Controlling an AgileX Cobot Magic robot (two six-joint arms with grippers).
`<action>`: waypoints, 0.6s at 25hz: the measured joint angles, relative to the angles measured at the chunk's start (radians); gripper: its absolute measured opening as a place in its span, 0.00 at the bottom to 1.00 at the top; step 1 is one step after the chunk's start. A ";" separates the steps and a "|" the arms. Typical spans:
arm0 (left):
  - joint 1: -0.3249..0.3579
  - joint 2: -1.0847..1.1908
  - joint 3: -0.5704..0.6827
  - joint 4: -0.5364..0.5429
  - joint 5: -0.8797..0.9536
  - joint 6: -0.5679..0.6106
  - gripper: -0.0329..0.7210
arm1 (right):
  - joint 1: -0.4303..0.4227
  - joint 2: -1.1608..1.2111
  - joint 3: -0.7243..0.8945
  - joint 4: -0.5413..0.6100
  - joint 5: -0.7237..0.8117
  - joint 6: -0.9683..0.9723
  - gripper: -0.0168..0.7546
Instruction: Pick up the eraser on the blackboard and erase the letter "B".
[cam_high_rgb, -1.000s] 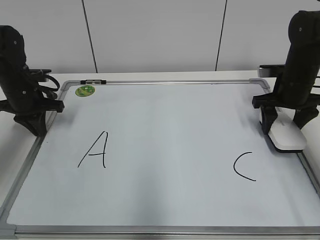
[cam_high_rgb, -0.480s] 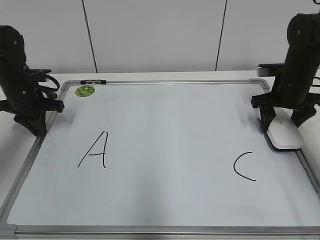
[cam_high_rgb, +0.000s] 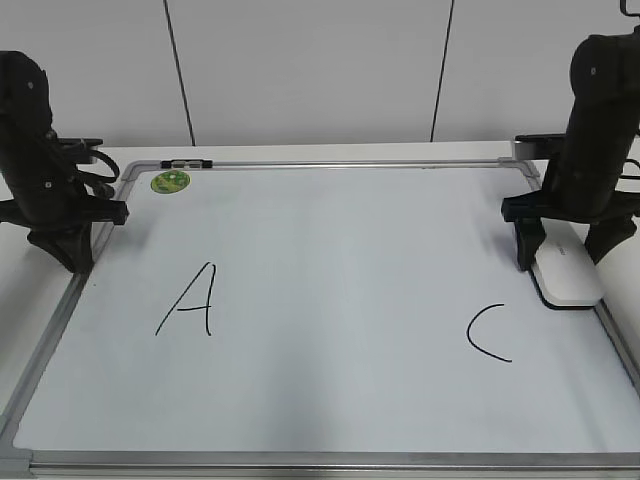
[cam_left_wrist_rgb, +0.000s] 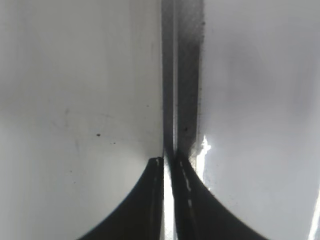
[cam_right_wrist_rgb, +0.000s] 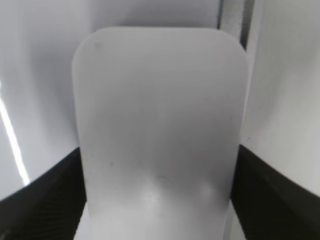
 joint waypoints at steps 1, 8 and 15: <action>0.000 0.000 0.000 0.000 0.000 0.000 0.08 | 0.000 0.000 -0.010 0.000 0.012 0.000 0.86; 0.000 -0.004 -0.001 0.007 0.003 0.000 0.14 | 0.000 0.000 -0.115 -0.002 0.045 0.000 0.87; 0.000 -0.090 0.001 0.056 0.006 0.002 0.56 | 0.000 0.000 -0.180 -0.002 0.051 0.006 0.87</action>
